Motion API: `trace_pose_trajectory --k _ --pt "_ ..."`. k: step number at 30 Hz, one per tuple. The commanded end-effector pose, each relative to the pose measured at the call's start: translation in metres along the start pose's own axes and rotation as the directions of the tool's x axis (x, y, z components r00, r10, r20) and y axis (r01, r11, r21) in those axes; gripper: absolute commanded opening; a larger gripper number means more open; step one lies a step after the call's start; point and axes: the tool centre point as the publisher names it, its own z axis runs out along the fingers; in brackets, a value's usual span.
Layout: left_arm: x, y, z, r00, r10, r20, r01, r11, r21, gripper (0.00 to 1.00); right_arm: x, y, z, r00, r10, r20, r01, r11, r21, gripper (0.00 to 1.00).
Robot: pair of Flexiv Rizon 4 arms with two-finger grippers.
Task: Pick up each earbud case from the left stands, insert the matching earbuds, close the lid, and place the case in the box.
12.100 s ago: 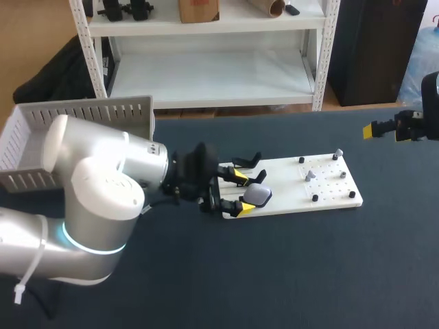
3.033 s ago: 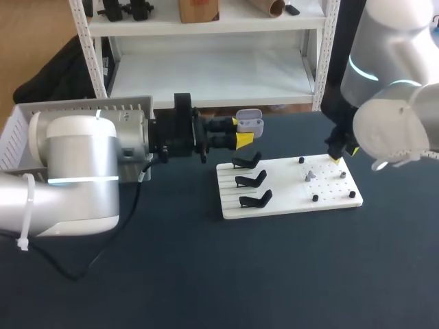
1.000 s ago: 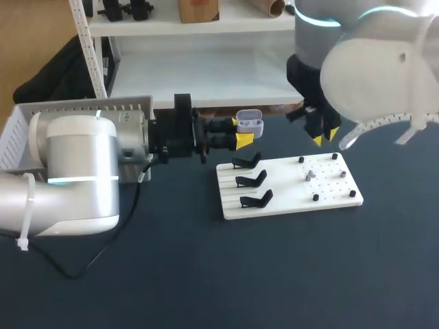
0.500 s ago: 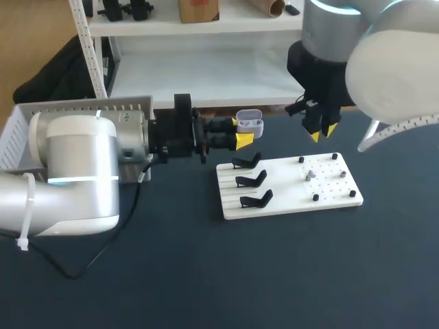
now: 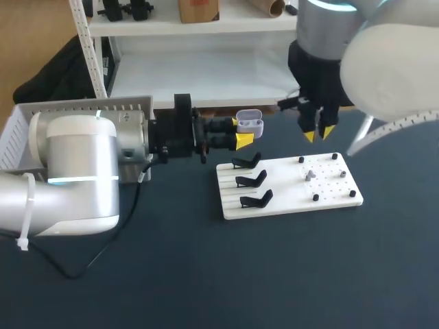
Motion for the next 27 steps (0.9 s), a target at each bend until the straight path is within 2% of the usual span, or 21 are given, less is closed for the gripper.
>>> trace_pose_trajectory --k 1,2,3,6,7,22,23,27 --pt "0.001 -0.001 0.000 1.000 0.001 0.004 -0.001 1.000 -0.003 0.00 -0.003 0.019 -0.020 0.926 0.378 -0.022 -0.376 0.924 0.068 0.00" --pt "0.001 -0.001 0.000 1.000 0.001 0.004 -0.001 1.000 -0.003 0.00 -0.003 0.023 -0.023 0.902 0.430 -0.023 -0.427 0.900 0.089 0.00" --pt "0.001 -0.001 0.000 1.000 0.001 0.004 -0.001 1.000 -0.003 0.00 -0.004 0.026 -0.025 0.901 0.433 -0.021 -0.430 0.899 0.090 0.00" --pt "0.001 -0.001 0.000 1.000 0.001 0.004 -0.001 1.000 -0.003 0.00 -0.004 0.034 -0.029 0.851 0.525 -0.004 -0.523 0.849 0.078 0.00" --pt "0.001 -0.001 0.000 1.000 0.001 0.004 -0.001 1.000 -0.003 0.00 -0.001 0.037 -0.030 0.808 0.589 -0.012 -0.586 0.805 0.091 0.00" --pt "0.001 -0.001 0.000 1.000 0.001 0.004 -0.001 1.000 -0.003 0.00 -0.001 0.037 -0.030 0.808 0.589 -0.012 -0.586 0.805 0.091 0.00" --pt "0.001 -0.001 0.000 1.000 0.001 0.004 -0.001 1.000 -0.003 0.00 -0.005 0.041 -0.027 0.803 0.595 -0.037 -0.591 0.803 0.077 0.00" --pt "0.001 -0.001 0.000 1.000 0.001 0.004 -0.001 1.000 -0.003 0.00 -0.020 0.055 -0.023 0.818 0.575 -0.031 -0.573 0.818 0.052 0.00"
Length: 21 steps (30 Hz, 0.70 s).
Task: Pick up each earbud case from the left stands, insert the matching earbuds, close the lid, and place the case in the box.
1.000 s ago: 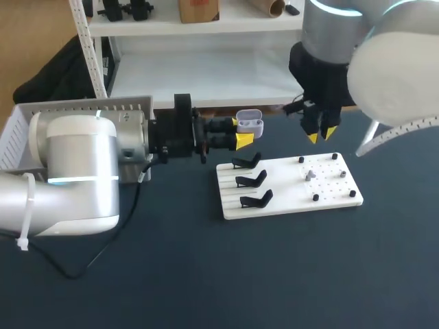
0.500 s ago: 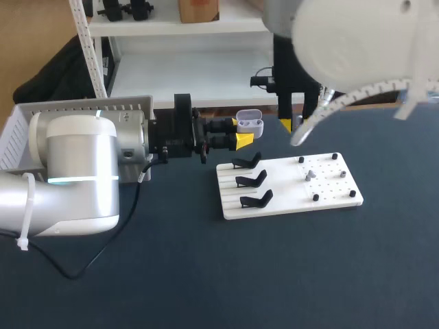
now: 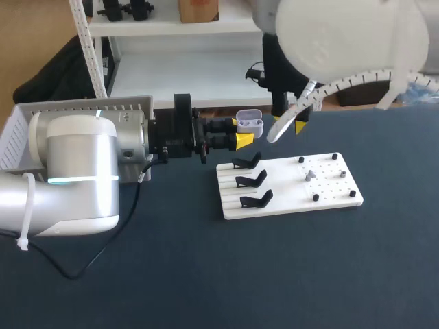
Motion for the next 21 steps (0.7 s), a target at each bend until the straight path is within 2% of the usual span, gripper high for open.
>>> trace_pose_trajectory --k 1,11,21 --pt "0.001 -0.001 0.000 1.000 0.001 0.004 -0.001 1.000 -0.003 0.00 -0.006 0.019 0.004 1.000 -0.024 -0.002 0.024 1.000 -0.008 0.00" --pt "0.001 -0.001 0.000 1.000 0.001 0.004 -0.001 1.000 -0.003 0.00 -0.026 0.064 0.009 0.999 -0.028 0.023 0.029 0.999 -0.044 0.00" --pt "0.001 -0.001 0.000 1.000 0.001 0.004 -0.001 1.000 -0.003 0.00 -0.038 0.079 0.013 0.999 -0.033 0.043 0.035 0.998 -0.043 0.00"
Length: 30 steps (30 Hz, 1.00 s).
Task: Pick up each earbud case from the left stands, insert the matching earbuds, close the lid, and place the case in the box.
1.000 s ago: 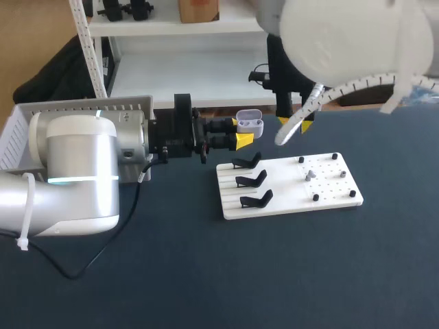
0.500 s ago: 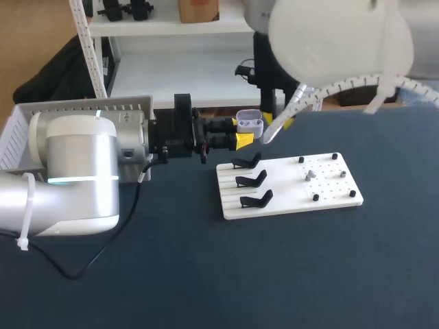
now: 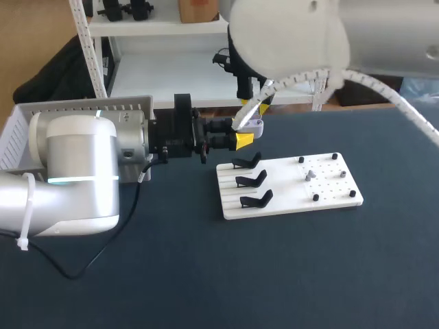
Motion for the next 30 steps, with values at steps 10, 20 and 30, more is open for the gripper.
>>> trace_pose_trajectory --k 10,20,30 --pt "0.001 -0.001 0.000 1.000 0.001 0.004 -0.001 1.000 -0.003 0.00 0.003 -0.001 0.014 1.000 -0.006 -0.028 0.007 0.999 0.032 0.00" --pt "0.001 -0.001 0.000 1.000 0.001 0.004 -0.001 1.000 -0.003 0.00 0.004 0.000 0.023 0.999 -0.003 -0.039 0.005 0.999 0.046 0.00" --pt "0.001 -0.001 0.000 1.000 0.001 0.004 -0.001 1.000 -0.003 0.00 0.003 0.005 0.027 0.999 -0.010 -0.051 0.012 0.999 0.052 0.00"
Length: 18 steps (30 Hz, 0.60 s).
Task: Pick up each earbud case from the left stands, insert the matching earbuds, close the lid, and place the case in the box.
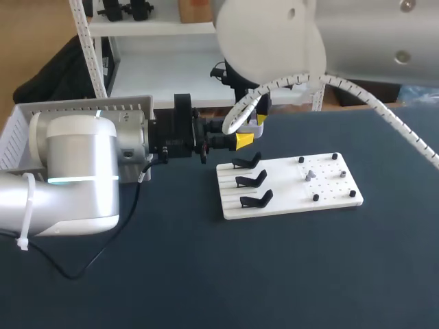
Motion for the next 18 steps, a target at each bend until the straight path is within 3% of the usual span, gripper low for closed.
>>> trace_pose_trajectory --k 1,18 --pt "0.0006 -0.0005 -0.0001 1.000 0.001 0.004 -0.001 1.000 -0.003 0.00 -0.0023 0.0038 0.0008 1.000 -0.001 -0.006 0.001 1.000 0.008 0.00" --pt "0.0006 -0.0005 -0.0001 1.000 0.001 0.004 -0.001 1.000 -0.003 0.00 -0.0103 0.0031 0.0079 1.000 0.010 -0.017 -0.010 1.000 0.015 0.00"
